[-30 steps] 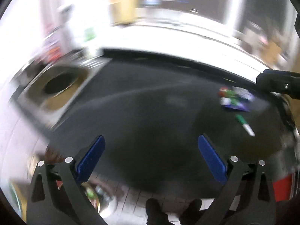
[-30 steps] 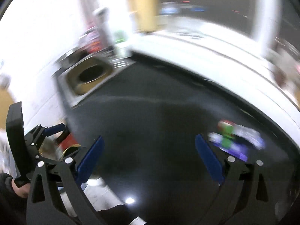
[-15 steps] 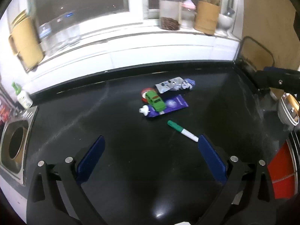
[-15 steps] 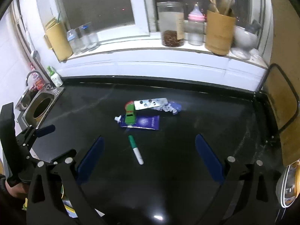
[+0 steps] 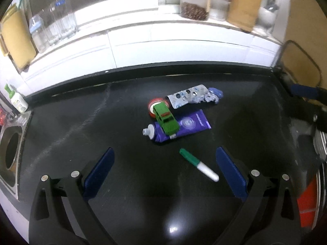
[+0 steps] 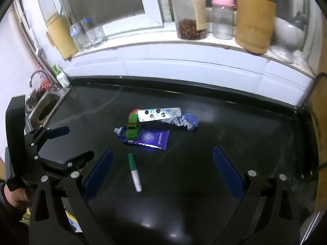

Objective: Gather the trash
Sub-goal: 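Grasp the green toy car with the left tool while the right tool grasps the silver foil wrapper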

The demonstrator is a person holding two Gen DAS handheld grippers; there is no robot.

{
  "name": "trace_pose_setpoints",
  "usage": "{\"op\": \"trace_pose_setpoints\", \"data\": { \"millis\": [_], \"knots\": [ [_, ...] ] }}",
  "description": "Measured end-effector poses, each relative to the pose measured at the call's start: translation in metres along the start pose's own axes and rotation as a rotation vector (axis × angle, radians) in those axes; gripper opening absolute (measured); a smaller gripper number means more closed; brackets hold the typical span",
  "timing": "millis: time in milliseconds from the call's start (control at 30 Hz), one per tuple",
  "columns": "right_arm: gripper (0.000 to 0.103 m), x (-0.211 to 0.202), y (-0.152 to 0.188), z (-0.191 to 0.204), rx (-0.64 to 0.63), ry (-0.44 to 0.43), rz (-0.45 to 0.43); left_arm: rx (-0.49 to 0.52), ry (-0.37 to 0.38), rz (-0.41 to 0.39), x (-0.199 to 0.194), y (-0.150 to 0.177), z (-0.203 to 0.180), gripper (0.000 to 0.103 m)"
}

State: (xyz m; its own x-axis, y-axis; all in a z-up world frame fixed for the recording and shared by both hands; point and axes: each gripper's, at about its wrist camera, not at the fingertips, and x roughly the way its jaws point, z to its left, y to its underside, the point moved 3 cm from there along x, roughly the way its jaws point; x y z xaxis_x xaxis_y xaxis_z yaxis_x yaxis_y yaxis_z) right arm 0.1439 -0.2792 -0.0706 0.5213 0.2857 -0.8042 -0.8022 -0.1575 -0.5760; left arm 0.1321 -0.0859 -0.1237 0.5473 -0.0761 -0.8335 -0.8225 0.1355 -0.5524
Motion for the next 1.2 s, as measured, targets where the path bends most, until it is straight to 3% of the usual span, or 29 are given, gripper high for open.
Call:
{"op": "trace_pose_setpoints", "data": {
  "millis": [267,600,800,900,967,1000,1067,1200],
  "knots": [
    [0.094,0.084,-0.028,-0.022,-0.072,-0.058,0.093,-0.090,-0.010,0.094,0.083,-0.022,0.013,0.096],
    [0.094,0.187,-0.056,-0.028,-0.213,-0.114,0.222,-0.079,-0.001,0.180,0.154,-0.040,0.014,0.095],
    [0.091,0.229,-0.064,-0.019,-0.307,-0.179,0.289,-0.109,0.049,0.203,0.173,-0.039,0.018,0.083],
    [0.081,0.240,-0.064,-0.013,-0.331,-0.207,0.317,-0.106,0.053,0.193,0.173,-0.043,0.022,0.069],
    [0.066,0.244,-0.063,-0.010,-0.340,-0.220,0.325,-0.095,0.059,0.190,0.173,-0.047,0.024,0.051],
    [0.051,0.245,-0.063,-0.008,-0.350,-0.214,0.317,-0.092,0.065,0.191,0.173,-0.048,0.024,0.048],
    [0.045,0.246,-0.065,-0.006,-0.349,-0.226,0.324,-0.102,0.078,0.195,0.173,-0.049,0.031,0.034],
    [0.036,0.239,-0.067,-0.007,-0.344,-0.230,0.305,-0.137,0.100,0.184,0.166,-0.054,0.041,0.033]
  ]
}}
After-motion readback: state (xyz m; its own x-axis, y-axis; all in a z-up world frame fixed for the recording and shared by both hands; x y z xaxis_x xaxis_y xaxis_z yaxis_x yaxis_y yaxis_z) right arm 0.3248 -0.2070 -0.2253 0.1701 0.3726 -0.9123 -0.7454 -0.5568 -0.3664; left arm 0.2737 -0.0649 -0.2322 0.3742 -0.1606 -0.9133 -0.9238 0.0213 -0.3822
